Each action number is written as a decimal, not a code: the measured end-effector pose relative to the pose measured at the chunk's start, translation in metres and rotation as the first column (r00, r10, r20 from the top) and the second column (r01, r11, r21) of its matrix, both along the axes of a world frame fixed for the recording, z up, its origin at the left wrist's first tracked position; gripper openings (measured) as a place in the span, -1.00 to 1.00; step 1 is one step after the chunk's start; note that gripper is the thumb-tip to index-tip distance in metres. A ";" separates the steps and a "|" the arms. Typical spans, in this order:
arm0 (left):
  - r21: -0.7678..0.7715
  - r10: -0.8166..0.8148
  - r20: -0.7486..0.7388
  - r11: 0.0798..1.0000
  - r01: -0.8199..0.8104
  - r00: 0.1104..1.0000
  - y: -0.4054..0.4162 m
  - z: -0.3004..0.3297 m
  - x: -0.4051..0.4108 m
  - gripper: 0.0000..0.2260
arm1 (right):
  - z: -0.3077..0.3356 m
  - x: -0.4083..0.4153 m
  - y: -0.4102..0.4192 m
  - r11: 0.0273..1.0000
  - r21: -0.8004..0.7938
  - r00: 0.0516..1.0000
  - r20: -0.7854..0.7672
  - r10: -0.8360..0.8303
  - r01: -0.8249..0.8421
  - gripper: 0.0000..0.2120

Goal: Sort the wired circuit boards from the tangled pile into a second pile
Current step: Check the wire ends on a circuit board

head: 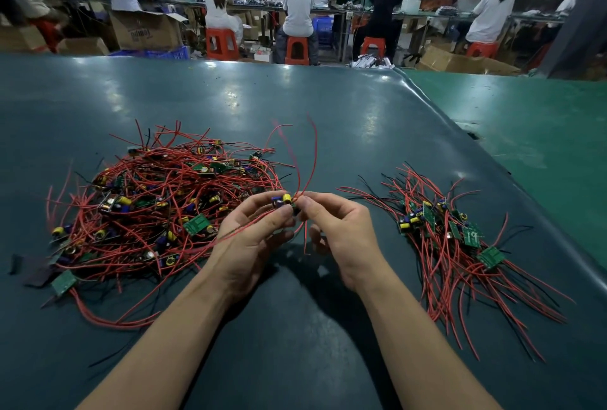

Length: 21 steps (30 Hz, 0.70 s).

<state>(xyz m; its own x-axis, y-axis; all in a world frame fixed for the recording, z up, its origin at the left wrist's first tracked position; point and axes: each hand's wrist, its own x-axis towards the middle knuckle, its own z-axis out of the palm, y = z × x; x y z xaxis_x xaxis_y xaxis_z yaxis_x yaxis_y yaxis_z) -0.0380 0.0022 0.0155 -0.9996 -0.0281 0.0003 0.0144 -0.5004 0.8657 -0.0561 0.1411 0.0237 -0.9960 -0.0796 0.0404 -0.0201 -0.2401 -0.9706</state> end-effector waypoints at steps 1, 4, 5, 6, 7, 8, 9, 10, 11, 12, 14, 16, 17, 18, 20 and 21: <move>-0.022 0.017 -0.007 1.000 -0.018 1.000 0.001 -0.001 0.000 -0.73 | -0.001 0.000 0.000 1.000 0.009 1.000 -0.019 0.001 0.000 -0.94; -0.091 0.054 -0.031 0.994 -0.057 0.998 0.004 -0.002 0.001 -0.74 | -0.003 0.001 -0.001 0.998 0.062 0.993 -0.115 -0.010 0.017 -0.93; -0.109 0.060 -0.037 0.992 -0.064 0.997 0.005 -0.002 0.001 -0.72 | -0.003 0.000 -0.002 0.997 0.074 0.990 -0.136 -0.024 0.034 -0.94; -0.128 0.064 -0.043 0.989 -0.069 0.997 0.005 -0.003 0.001 -0.71 | -0.004 -0.001 -0.002 0.995 0.082 0.988 -0.147 -0.040 0.053 -0.93; -0.143 0.064 -0.044 0.987 -0.069 0.997 0.006 -0.002 0.002 -0.69 | -0.004 -0.002 -0.002 0.994 0.087 0.988 -0.147 -0.054 0.068 -0.91; -0.151 0.059 -0.043 0.986 -0.065 0.997 0.006 -0.002 0.002 -0.66 | -0.005 -0.002 -0.002 0.993 0.096 0.988 -0.142 -0.061 0.075 -0.88; -0.152 0.053 -0.042 0.987 -0.059 0.998 0.007 -0.002 0.003 -0.62 | -0.005 -0.002 -0.002 0.992 0.107 0.989 -0.132 -0.059 0.074 -0.86; -0.154 0.050 -0.048 0.986 -0.057 0.998 0.007 -0.002 0.003 -0.59 | -0.005 -0.002 -0.002 0.991 0.117 0.991 -0.122 -0.052 0.067 -0.84; -0.161 0.052 -0.061 0.985 -0.061 0.997 0.007 -0.002 0.002 -0.59 | -0.006 -0.002 -0.003 0.991 0.119 0.993 -0.109 -0.043 0.056 -0.83; -0.173 0.061 -0.076 0.982 -0.073 0.995 0.007 -0.003 0.002 -0.62 | -0.006 -0.002 -0.004 0.992 0.116 0.995 -0.096 -0.036 0.047 -0.82; -0.208 0.095 -0.094 0.972 -0.113 0.991 0.009 -0.004 0.001 -0.69 | -0.008 -0.001 -0.005 0.992 0.115 0.997 -0.066 -0.043 0.050 -0.78; -0.274 0.129 -0.124 0.949 -0.159 0.984 0.009 -0.005 0.001 -0.73 | -0.009 -0.002 -0.006 0.986 0.144 0.997 -0.034 -0.076 0.080 -0.74; -0.315 0.135 -0.144 0.933 -0.175 0.980 0.009 -0.005 0.001 -0.74 | -0.009 -0.002 -0.007 0.982 0.161 0.995 -0.024 -0.095 0.098 -0.72; -0.349 0.133 -0.163 0.919 -0.184 0.978 0.009 -0.006 0.001 -0.74 | -0.010 -0.002 -0.007 0.978 0.176 0.993 -0.019 -0.113 0.115 -0.70; -0.384 0.133 -0.183 0.902 -0.196 0.974 0.009 -0.006 0.002 -0.74 | -0.010 -0.003 -0.007 0.973 0.187 0.991 -0.009 -0.137 0.136 -0.68; -0.388 0.136 -0.188 0.899 -0.201 0.973 0.009 -0.005 0.002 -0.74 | -0.010 -0.003 -0.007 0.972 0.186 0.989 -0.001 -0.145 0.142 -0.67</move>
